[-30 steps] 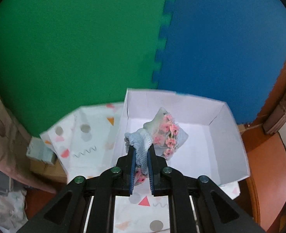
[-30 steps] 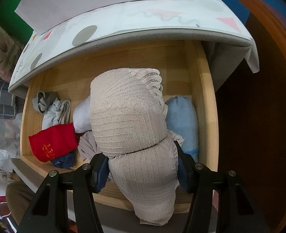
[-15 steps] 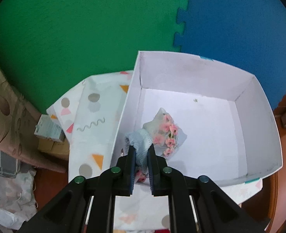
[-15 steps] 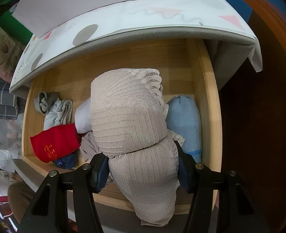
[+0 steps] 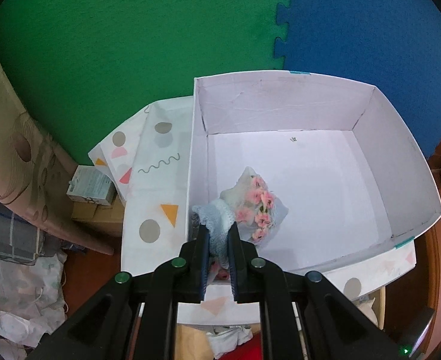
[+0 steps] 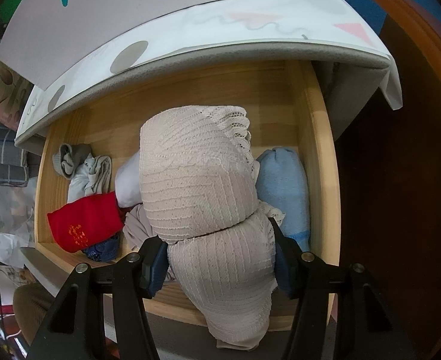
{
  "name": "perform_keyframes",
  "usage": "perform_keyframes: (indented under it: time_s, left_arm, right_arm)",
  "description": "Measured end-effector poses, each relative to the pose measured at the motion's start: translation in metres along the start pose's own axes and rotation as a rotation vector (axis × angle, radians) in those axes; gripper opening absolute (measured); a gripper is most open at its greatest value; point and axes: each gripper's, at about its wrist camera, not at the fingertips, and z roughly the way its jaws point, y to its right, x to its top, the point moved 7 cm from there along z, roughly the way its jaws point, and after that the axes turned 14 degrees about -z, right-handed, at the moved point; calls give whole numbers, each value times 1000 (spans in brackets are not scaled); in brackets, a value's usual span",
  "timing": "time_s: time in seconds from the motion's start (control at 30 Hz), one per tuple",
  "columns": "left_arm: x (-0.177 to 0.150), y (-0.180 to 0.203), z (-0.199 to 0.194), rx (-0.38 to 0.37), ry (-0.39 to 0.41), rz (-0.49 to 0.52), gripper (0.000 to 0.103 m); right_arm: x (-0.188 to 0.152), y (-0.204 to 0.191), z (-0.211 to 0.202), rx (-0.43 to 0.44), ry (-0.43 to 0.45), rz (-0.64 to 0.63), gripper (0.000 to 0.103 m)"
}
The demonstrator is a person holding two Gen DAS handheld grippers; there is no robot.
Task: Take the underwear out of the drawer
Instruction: 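Lift the floral underwear with the left tool and lower it into the white box, then open the left tool to release it and move back to the drawer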
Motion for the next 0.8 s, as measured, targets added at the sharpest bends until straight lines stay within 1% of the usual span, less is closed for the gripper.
perform_keyframes:
  time_s: [0.17,0.27,0.3,0.47,0.57,0.6,0.63,0.7,0.8]
  left_arm:
    - [-5,-3,-3,7,1,1,11]
    - [-5,-3,-5,1,6,-10,12]
    - [-4,-3,-5,0,11,-12,14]
    - [0,-2,-9,-14,18,-29,15]
    - [4,-1,-15,-41,20,-46,22]
    - [5,0,-17,-51,22,-47,27]
    - [6,1,-20,-63,29,-42,30]
    - [7,3,-27,-62,49,-32,33]
    - [6,3,-42,-65,75,-11,33]
  right_arm:
    - [0,-1,-1,-1,1,-1,55]
    - [0,-1,-1,-2,2,1,55]
    - [0,-1,-1,-3,2,1,55]
    - [1,-1,-1,-7,1,-3,55]
    - [1,-2,-1,-6,1,-2,55]
    - [1,-2,-1,-6,2,-2,55]
    - [1,-2,-1,-6,2,-2,55]
    - [1,-2,-1,-6,2,-2,55]
    - [1,-2,0,-10,2,-5,55]
